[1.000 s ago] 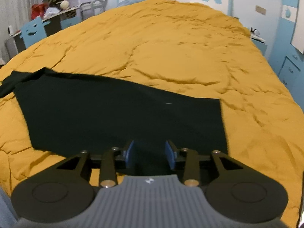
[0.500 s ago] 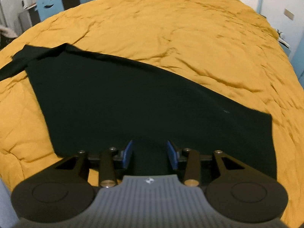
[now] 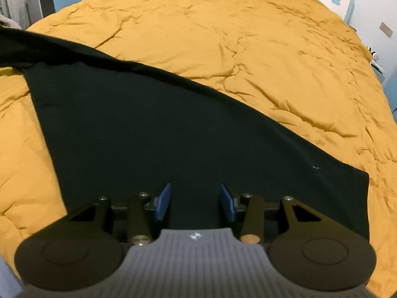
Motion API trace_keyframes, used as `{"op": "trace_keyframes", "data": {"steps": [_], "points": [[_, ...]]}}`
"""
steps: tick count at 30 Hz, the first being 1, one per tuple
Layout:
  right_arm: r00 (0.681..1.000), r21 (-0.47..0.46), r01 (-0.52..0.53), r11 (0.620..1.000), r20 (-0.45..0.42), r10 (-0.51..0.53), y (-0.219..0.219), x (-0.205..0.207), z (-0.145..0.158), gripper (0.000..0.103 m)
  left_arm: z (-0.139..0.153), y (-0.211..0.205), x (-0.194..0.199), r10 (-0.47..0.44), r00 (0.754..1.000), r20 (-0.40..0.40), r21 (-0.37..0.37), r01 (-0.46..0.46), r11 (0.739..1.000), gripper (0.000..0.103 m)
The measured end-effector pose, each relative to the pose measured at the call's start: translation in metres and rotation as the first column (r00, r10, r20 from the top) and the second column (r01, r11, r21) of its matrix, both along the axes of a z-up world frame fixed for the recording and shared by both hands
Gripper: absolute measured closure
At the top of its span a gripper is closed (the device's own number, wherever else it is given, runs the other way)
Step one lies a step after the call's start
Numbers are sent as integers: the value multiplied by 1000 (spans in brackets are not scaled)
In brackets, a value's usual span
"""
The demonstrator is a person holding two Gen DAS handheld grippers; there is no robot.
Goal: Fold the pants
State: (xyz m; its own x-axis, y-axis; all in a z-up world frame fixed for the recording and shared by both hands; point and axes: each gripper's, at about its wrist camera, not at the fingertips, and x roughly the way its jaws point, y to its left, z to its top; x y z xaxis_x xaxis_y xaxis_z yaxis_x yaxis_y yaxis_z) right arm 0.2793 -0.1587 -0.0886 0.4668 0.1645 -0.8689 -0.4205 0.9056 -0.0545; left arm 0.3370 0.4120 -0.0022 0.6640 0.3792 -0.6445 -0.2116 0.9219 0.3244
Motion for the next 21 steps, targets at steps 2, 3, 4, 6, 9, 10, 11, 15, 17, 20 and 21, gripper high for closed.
{"op": "trace_keyframes", "data": {"steps": [2, 3, 4, 6, 9, 10, 11, 15, 17, 20, 21], "points": [[1000, -7, 9, 1000, 0, -9, -1, 2, 0, 63, -11, 8, 24, 12, 999, -41, 4, -12, 1000, 102], [1000, -7, 12, 1000, -1, -12, -1, 2, 1, 63, -19, 9, 33, 13, 998, -60, 9, -13, 1000, 102], [1000, -7, 15, 1000, -4, -15, -1, 3, 1, 63, -26, 8, 40, 12, 997, -78, 17, -10, 1000, 102], [1000, -9, 19, 1000, -9, -19, -1, 2, 1, 63, -41, 8, 52, 14, 993, -115, 32, -10, 999, 101], [1000, -7, 11, 1000, -15, -11, 4, 2, 0, 63, -56, 10, 62, 49, 989, -143, 42, -43, 998, 86], [1000, -5, 2, 1000, -15, -3, 7, 2, 0, 63, -57, 13, 63, 71, 989, -132, 47, -66, 997, 77], [1000, -2, -9, 1000, -16, 9, 11, 1, 0, 63, -56, 16, 59, 101, 989, -109, 46, -97, 994, 73], [998, 19, -62, 998, -21, 63, 28, -6, 2, 63, -42, 35, 28, 170, 985, -35, -55, -172, 984, 64], [996, 29, -86, 996, -19, 87, 35, -10, 4, 63, -37, 47, 7, 199, 980, -24, -178, -200, 964, 64], [994, 44, -110, 993, -18, 111, 44, -17, 9, 63, -38, 72, -31, 276, 961, -12, -455, -251, 854, 64], [993, 53, -115, 992, -21, 116, 46, -19, 10, 63, -42, 79, -43, 305, 952, -6, -554, -257, 792, 64]]}}
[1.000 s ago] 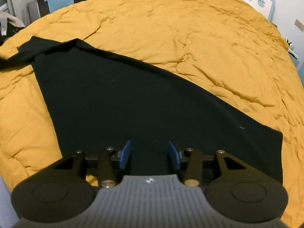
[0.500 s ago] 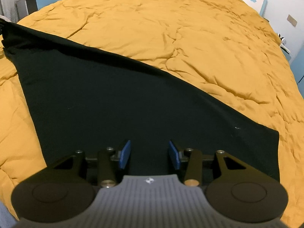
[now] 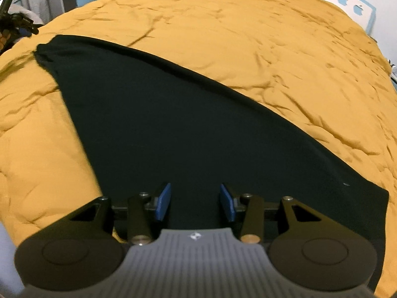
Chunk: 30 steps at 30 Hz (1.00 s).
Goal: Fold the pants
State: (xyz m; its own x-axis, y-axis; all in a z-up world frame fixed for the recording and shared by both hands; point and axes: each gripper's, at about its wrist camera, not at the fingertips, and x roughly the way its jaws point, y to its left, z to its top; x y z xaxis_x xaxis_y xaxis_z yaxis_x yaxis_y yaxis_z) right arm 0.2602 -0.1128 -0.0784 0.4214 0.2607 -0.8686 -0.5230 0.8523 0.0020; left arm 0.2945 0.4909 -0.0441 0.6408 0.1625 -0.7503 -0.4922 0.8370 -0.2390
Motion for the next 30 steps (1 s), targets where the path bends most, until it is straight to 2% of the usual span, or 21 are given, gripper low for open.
{"op": "trace_keyframes", "data": {"steps": [2, 3, 8, 11, 13, 17, 19, 20, 21, 23, 26, 30], "points": [[1000, 16, -3, 1000, -2, 3, 3, -4, 4, 64, -10, 10, -16, 57, 997, 52, -163, -48, 986, 64], [1000, 24, -4, 1000, -4, 4, 4, -6, 6, 64, -15, 11, -22, 70, 996, 61, -199, -56, 978, 64], [1000, 34, -25, 999, -9, 25, 10, -22, 19, 66, -29, 6, -34, 127, 989, 79, -249, -104, 963, 64], [998, 41, -52, 998, -28, 54, 16, -33, 23, 67, -33, 7, -32, 163, 983, 80, -232, -140, 963, 64], [996, 36, -83, 996, -32, 84, 23, -40, 23, 69, -36, 12, -32, 174, 982, 80, -248, -150, 957, 64], [986, -18, -160, 987, -55, 159, 39, -52, 12, 70, -40, 12, -29, 196, 977, 86, -250, -170, 953, 68], [982, -77, -183, 980, -60, 179, 43, -55, 2, 71, -40, 11, -27, 202, 976, 86, -236, -177, 955, 84], [981, -106, -190, 976, -59, 185, 44, -57, -2, 79, -40, 11, -26, 201, 976, 84, -233, -177, 956, 90], [980, -125, -197, 972, -57, 192, 43, -58, -4, 95, -39, 10, -24, 193, 978, 82, -229, -170, 959, 103], [980, -96, -192, 977, -67, 186, 39, -54, 1, 103, -36, 8, -19, 184, 980, 82, -206, -164, 965, 103], [985, -67, -169, 983, -55, 166, 31, -47, 21, 103, -20, 5, -18, 157, 982, 106, -160, -139, 977, 103], [986, -52, -161, 986, -59, 158, 21, -42, 42, 103, -9, 11, -21, 130, 988, 88, -126, -119, 985, 103]]}}
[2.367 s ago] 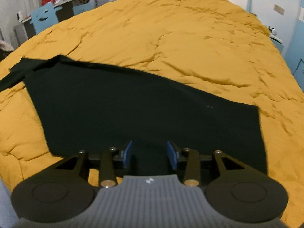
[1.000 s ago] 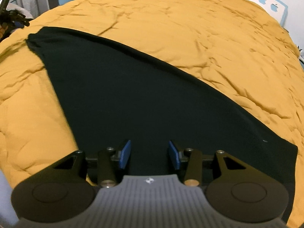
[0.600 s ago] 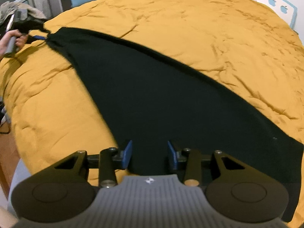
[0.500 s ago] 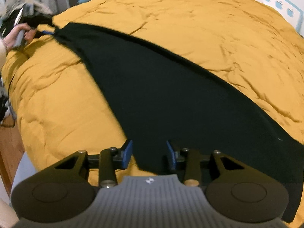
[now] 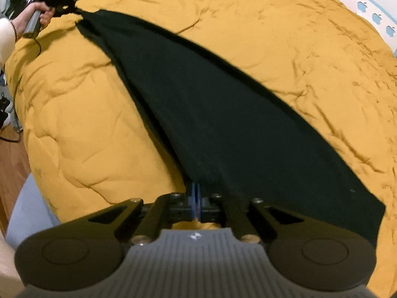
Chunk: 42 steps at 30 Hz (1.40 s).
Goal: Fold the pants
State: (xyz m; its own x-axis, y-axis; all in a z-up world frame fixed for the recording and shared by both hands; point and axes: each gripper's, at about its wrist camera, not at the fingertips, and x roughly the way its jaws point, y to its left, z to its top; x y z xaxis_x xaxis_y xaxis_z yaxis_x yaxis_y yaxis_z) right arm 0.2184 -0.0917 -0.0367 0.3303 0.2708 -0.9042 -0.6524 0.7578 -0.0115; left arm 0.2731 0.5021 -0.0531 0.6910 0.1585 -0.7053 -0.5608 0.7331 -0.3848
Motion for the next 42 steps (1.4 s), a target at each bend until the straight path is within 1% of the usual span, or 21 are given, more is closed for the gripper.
{"op": "trace_keyframes", "data": {"steps": [2, 5, 6, 8, 9, 11, 12, 14, 18, 19, 20, 21, 22, 23, 27, 30, 33, 36, 37, 40, 42], "points": [[1000, 4, 1, 1000, -31, -1, 0, 2, -7, 103, -8, 3, 2, 1, 999, -44, 7, -1, 1000, 103], [996, -13, -16, 1000, -89, 14, 5, -1, -30, 103, -24, 7, 1, 34, 997, -64, -38, -36, 999, 100], [995, -19, -17, 1000, -100, 15, 6, -2, -36, 103, -26, 8, -1, 63, 996, -66, -45, -66, 997, 93], [994, -18, -18, 1000, -104, 16, 7, -1, -40, 103, -26, 11, -9, 88, 996, -31, -100, -90, 991, 81], [994, -14, -20, 1000, -109, 19, 7, -1, -39, 103, -27, 13, -14, 97, 995, -7, -137, -97, 986, 64], [994, 6, -14, 1000, -105, 15, 5, -1, -35, 98, -28, 14, -23, 130, 991, 42, -204, -119, 972, 44], [994, 24, -10, 1000, -109, 12, 3, 1, -34, 86, -30, 15, -26, 136, 989, 57, -235, -120, 965, 41], [995, 61, 10, 998, -101, -3, 0, 3, -30, 71, -39, 15, -23, 156, 986, 55, -287, -134, 948, 41], [998, 60, 45, 997, -41, -43, -5, 8, -21, 71, -56, 9, -10, 189, 980, 69, -308, -160, 938, 45], [998, 57, 57, 997, -35, -55, -9, 9, -20, 71, -58, 7, -6, 192, 979, 69, -305, -163, 938, 56], [997, 56, 72, 996, -31, -71, -13, 10, -18, 71, -60, 3, -3, 202, 978, 60, -296, -175, 939, 63], [996, 57, 91, 994, -28, -89, -19, 11, -17, 71, -59, 0, 0, 200, 978, 57, -277, -177, 944, 86], [994, 59, 107, 993, -25, -105, -25, 12, -16, 71, -55, -4, 4, 198, 979, 55, -249, -179, 952, 99], [992, 62, 125, 990, -22, -124, -31, 14, -15, 71, -50, -8, 5, 197, 978, 69, -222, -177, 959, 99], [980, 71, 197, 978, -5, -198, -53, 23, -17, 71, -7, -38, 1, 140, 968, 210, -119, -117, 986, 100], [967, 96, 254, 962, 3, -255, -70, 25, -18, 71, 34, -77, 1, 42, 959, 279, -12, -40, 999, 100], [952, 146, 304, 942, 0, -307, -94, 26, -18, 71, 73, -129, 3, -72, 944, 323, 105, 40, 994, 100], [936, 183, 346, 920, -6, -351, -116, 28, -22, 71, 106, -195, 14, -206, 927, 313, 250, 129, 960, 100], [930, 189, 361, 913, -7, -367, -123, 28, -23, 71, 116, -220, 15, -253, 918, 304, 300, 160, 940, 100], [911, 228, 403, 886, -13, -411, -146, 29, -23, 71, 138, -292, 23, -373, 890, 263, 406, 249, 879, 99], [903, 260, 419, 870, -15, -430, -161, 26, -21, 71, 144, -339, 28, -449, 866, 221, 466, 310, 828, 99]]}}
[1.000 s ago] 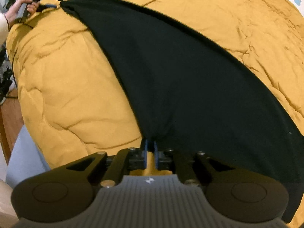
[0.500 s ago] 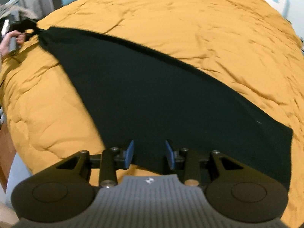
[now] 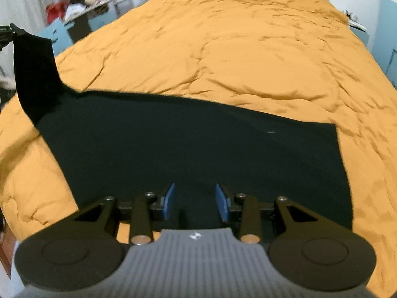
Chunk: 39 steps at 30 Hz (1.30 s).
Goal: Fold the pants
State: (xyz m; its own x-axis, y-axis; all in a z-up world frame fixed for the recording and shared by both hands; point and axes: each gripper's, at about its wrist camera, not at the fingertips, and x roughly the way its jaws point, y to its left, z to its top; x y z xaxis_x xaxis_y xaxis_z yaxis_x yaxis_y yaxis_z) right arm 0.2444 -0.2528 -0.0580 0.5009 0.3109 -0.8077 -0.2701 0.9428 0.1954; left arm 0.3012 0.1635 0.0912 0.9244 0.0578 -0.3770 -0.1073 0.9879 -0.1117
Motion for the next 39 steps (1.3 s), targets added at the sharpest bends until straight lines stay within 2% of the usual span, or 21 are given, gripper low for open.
{"op": "trace_keyframes", "data": {"steps": [2, 4, 7, 9, 12, 13, 15, 17, 18, 21, 23, 26, 29, 30, 32, 35, 36, 39], "points": [[1000, 27, 15, 1000, 8, -15, -12, -5, 2, 71, 0, -49, 2, -63, 998, -6, 109, 63, 992, 99], [999, 56, 28, 998, 16, -29, -24, -12, 3, 71, -6, -96, 3, -123, 992, -14, 216, 124, 969, 99], [998, 98, 49, 994, 20, -51, -41, -23, 3, 71, -31, -155, 2, -206, 977, -54, 287, 212, 934, 99], [998, 118, 59, 991, 22, -62, -50, -28, 1, 71, -56, -193, -2, -258, 961, -100, 342, 277, 898, 99], [997, 143, 67, 987, 22, -71, -63, -32, -1, 71, -111, -247, -15, -328, 924, -199, 451, 383, 806, 99], [997, 151, 67, 986, 21, -71, -65, -34, -2, 70, -133, -260, -20, -347, 907, -240, 473, 421, 774, 99], [997, 163, 65, 984, 20, -69, -68, -43, -1, 70, -168, -278, -34, -366, 875, -318, 490, 482, 726, 99], [998, 170, 63, 983, 17, -66, -72, -50, -1, 70, -199, -283, -46, -369, 842, -393, 478, 530, 701, 99], [998, 173, 62, 983, 14, -66, -72, -51, -4, 70, -208, -285, -48, -367, 830, -421, 466, 544, 698, 99], [998, 184, 54, 981, 3, -56, -71, -54, -8, 70, -223, -277, -54, -369, 786, -496, 383, 579, 719, 95], [999, 192, 49, 980, -2, -49, -68, -55, -11, 70, -219, -271, -55, -410, 760, -505, 292, 597, 747, 94], [999, 206, 40, 978, -2, -40, -63, -54, -12, 70, -215, -265, -55, -461, 723, -514, 179, 616, 767, 88], [1000, 218, 27, 976, 6, -29, -60, -52, -10, 70, -206, -256, -50, -566, 667, -483, -26, 636, 771, 85], [1000, 222, 26, 975, 9, -29, -59, -51, -9, 70, -202, -251, -48, -596, 657, -462, -95, 631, 770, 85], [999, 230, 29, 973, 14, -33, -59, -49, -6, 70, -193, -241, -53, -606, 679, -414, -154, 604, 782, 84], [999, 257, 32, 966, 16, -38, -58, -42, -4, 71, -180, -218, -51, -558, 741, -374, -170, 536, 827, 76], [999, 269, 31, 963, 15, -36, -55, -39, -5, 74, -177, -210, -51, -536, 759, -369, -161, 516, 841, 73], [1000, 307, 9, 952, 8, -12, -42, -27, -8, 82, -171, -188, -58, -466, 808, -361, -96, 465, 880, 72]]}}
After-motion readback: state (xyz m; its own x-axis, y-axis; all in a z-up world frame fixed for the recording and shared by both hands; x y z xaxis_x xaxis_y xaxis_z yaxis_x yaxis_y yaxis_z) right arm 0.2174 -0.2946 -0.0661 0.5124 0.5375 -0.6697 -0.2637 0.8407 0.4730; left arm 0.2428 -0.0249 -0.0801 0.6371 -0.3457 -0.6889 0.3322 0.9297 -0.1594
